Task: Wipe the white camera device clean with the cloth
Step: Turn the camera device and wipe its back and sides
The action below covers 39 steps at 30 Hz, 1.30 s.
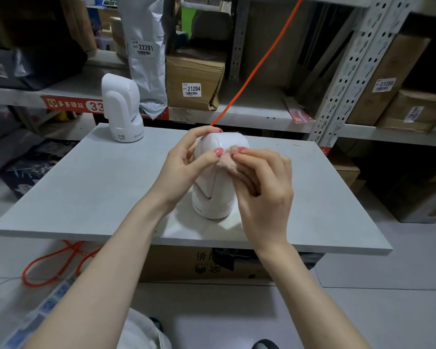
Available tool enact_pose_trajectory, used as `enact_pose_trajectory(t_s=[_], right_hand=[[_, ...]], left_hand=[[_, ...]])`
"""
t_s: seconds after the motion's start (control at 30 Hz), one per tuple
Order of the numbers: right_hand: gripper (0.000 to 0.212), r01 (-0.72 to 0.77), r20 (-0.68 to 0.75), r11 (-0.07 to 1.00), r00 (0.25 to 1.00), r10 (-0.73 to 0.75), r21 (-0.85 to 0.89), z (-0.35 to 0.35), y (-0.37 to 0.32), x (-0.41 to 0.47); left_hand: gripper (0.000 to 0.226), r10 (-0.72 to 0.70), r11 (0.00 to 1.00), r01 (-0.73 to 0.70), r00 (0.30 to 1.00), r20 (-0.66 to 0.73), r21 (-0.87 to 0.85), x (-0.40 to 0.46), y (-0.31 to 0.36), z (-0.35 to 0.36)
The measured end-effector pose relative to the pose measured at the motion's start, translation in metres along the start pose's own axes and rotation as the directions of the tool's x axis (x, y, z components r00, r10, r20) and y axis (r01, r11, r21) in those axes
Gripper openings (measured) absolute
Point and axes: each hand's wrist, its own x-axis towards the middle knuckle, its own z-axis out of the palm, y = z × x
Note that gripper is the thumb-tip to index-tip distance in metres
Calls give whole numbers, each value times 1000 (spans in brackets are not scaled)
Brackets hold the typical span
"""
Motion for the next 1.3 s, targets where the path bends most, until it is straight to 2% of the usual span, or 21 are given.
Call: enact_pose_trajectory(t_s=[0.17,0.3,0.4,0.53,0.6,0.73,0.83,0.97,1.07,1.17,1.2,1.27,1.3], right_hand=[[16,101,-4,995,995,-101,-23,6,3,-6],[9,250,124,966,963,-241,-67,5,3,-25],[9,284,162,953,950,-266,-101,6,-1,-26],[9,192,65,977,980,-186,-89,5,-4,-7],[9,187,60,979,981,-183,-80,6,-5,-9],[7,247,192,967,954,-230,-70,9,1,-28],[7,213,259,976,946,-197,-35,5,2,-34],[18,40,145,998,988,-48,57,-1,1,-14],[19,47,96,998,994,-51,42,0,2,-1],[14,103,152,994,983,-105,18,4,7,-13],[10,78,199,997,976,-82,30,5,12,-21],[7,-97,331,994,940,78,41,5,16,-34],[10,-105,367,994,923,112,-41,5,17,-37]], left_hand=[[32,-5,1000,5,999,-32,-21,0,3,2],[29,2,1000,-3,1000,-27,-9,0,1,3],[29,2,1000,-2,1000,-23,-7,0,1,1],[27,0,1000,0,1000,-6,-6,1,3,0],[26,3,1000,-3,1000,-4,-10,1,2,0],[29,10,1000,-10,1000,-16,15,0,0,0],[32,15,1000,-15,1000,-14,26,0,-1,1],[34,6,1000,-6,1000,1,-2,0,0,-2],[34,-1,1000,1,1000,12,0,0,1,-2],[34,-3,1000,3,1000,-2,7,0,1,-1],[34,-4,1000,4,1000,-9,9,0,0,-1],[33,-8,1000,8,1000,-20,20,1,0,-1],[33,-12,1000,13,1000,-22,25,1,0,-1]])
